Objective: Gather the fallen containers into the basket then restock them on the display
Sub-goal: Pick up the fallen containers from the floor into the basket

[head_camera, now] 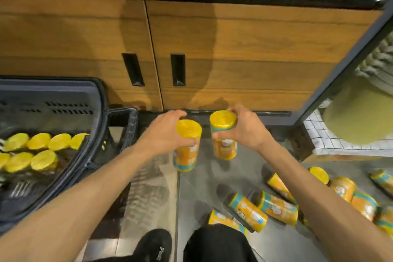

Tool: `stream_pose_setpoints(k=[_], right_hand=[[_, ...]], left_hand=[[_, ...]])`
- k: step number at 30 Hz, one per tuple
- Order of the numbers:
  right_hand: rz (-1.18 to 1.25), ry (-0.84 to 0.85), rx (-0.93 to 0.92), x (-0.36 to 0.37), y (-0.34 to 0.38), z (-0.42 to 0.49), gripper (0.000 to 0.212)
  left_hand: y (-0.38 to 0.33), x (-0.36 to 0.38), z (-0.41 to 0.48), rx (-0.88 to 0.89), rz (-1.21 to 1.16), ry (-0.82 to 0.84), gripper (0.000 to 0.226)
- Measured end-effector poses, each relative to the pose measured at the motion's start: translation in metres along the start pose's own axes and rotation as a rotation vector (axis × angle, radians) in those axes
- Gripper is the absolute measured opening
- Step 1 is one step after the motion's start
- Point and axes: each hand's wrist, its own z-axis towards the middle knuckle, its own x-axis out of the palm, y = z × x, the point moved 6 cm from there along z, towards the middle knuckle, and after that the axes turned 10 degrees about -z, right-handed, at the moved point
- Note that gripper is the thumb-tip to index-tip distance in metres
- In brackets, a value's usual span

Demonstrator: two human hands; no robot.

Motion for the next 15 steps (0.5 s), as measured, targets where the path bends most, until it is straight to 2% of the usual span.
stream_pose_setpoints(k=[4, 7, 10, 15], right_hand=[[-0.018, -0.034, -0.153, -0.033, 0.047, -0.015, 0.078], [0.002, -0.077, -0.228, -0.055, 0.085, -0.027, 0.076], [0.045, -0.112, -0.318, -0.071, 0.130, -0.036, 0.076], [0.067, -0.168, -0.421, -0.084, 0.206, -0.043, 0.070]], left_hand=[[-0.019, -0.063, -0.034, 0.072, -0.011, -0.110, 0.069], [-0.021, -0.106, -0.063, 0.051, -0.023, -0.167, 0.067], [-0.018, -0.144, -0.087, 0.016, 0.005, -0.174, 0.058], [-0.004, -0.207, -0.119, 0.030, 0.128, -0.186, 0.060]])
